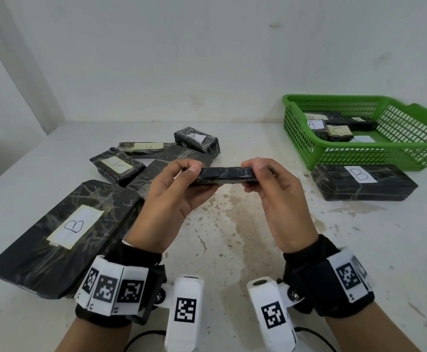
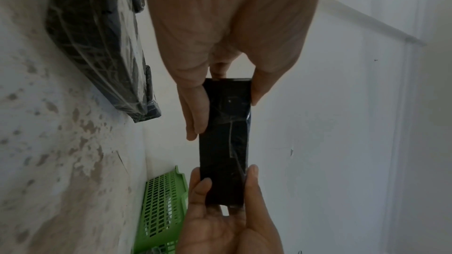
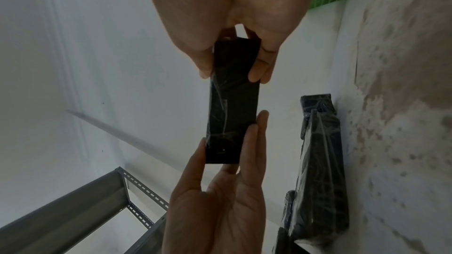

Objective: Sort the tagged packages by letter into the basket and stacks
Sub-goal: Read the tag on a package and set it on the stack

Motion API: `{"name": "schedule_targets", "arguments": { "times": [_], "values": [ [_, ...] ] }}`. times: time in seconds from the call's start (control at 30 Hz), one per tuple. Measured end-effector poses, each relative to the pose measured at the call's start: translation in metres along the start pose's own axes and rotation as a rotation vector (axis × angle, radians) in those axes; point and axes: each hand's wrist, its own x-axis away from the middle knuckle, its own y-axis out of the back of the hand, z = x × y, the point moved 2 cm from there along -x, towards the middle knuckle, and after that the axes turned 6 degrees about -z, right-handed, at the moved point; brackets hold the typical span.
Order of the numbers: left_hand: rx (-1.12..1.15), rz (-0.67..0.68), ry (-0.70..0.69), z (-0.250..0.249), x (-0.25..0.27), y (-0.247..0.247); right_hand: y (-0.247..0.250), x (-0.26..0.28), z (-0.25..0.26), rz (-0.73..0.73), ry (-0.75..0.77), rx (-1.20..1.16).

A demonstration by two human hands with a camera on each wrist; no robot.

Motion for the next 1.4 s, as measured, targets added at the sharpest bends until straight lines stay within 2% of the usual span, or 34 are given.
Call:
{"name": "schedule_targets", "arguments": {
  "times": [0.23,0.7,1.4],
  "values": [
    [-0.034,-0.043,0.032,0.0,0.004,-0.007,0.004,-0.002,0.005,-0.066,0.011,0.049],
    [-0.023,-0.09,0.024,0.0,0.01,-0.016,0.003,0.003,0.008,-0.06,-0.014,0.076],
    [-0.107,-0.064,0.013,0.003,0.009,-0.013,-0.002,0.009,0.002,-0.108,-0.002,0.075]
  ]
}}
